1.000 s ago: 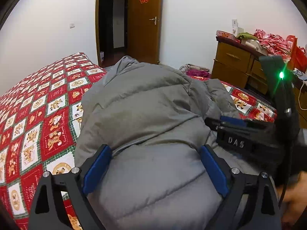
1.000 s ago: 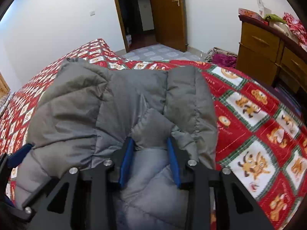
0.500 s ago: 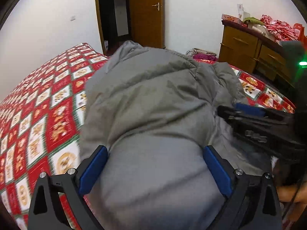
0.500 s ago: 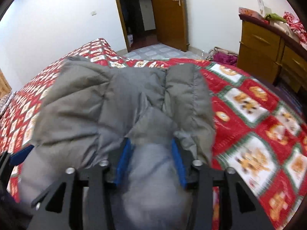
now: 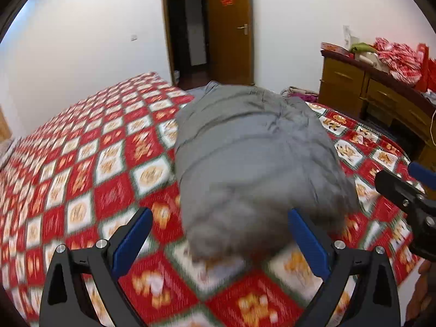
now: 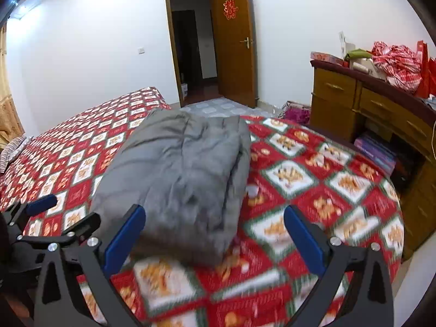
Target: Fold large clothes
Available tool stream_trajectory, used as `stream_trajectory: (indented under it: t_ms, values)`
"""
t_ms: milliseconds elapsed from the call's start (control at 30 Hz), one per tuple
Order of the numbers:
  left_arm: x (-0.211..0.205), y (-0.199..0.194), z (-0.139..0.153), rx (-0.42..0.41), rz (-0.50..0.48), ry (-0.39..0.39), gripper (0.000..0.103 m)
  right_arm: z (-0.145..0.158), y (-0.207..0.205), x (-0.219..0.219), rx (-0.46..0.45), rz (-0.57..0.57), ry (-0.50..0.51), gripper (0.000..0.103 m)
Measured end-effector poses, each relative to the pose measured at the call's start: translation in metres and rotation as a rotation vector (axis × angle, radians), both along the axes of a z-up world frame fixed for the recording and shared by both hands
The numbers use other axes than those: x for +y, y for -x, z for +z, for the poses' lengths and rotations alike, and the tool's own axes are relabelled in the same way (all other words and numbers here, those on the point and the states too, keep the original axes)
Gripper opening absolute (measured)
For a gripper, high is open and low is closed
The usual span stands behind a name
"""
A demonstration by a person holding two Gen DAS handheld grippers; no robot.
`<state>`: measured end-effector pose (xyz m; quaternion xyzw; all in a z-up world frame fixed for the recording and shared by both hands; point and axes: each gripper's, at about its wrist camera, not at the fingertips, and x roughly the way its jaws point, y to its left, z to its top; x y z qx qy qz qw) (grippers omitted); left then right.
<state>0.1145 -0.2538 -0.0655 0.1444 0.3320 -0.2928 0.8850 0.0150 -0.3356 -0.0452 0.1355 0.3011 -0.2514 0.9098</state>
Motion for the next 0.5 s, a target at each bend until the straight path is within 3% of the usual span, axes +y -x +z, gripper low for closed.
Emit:
stream_trajectory:
  t_ms: [167, 500]
  values:
    - [0.03, 0.028, 0.004, -0.017, 0.047, 0.017, 0.1, -0.001, 0.031, 0.018, 0.007, -0.01, -0.022, 0.103]
    - [0.057, 0.087, 0.048, -0.142, 0.087, 0.061, 0.1, 0.051, 0.085, 0.058, -0.154, 0.008, 0.092, 0.103]
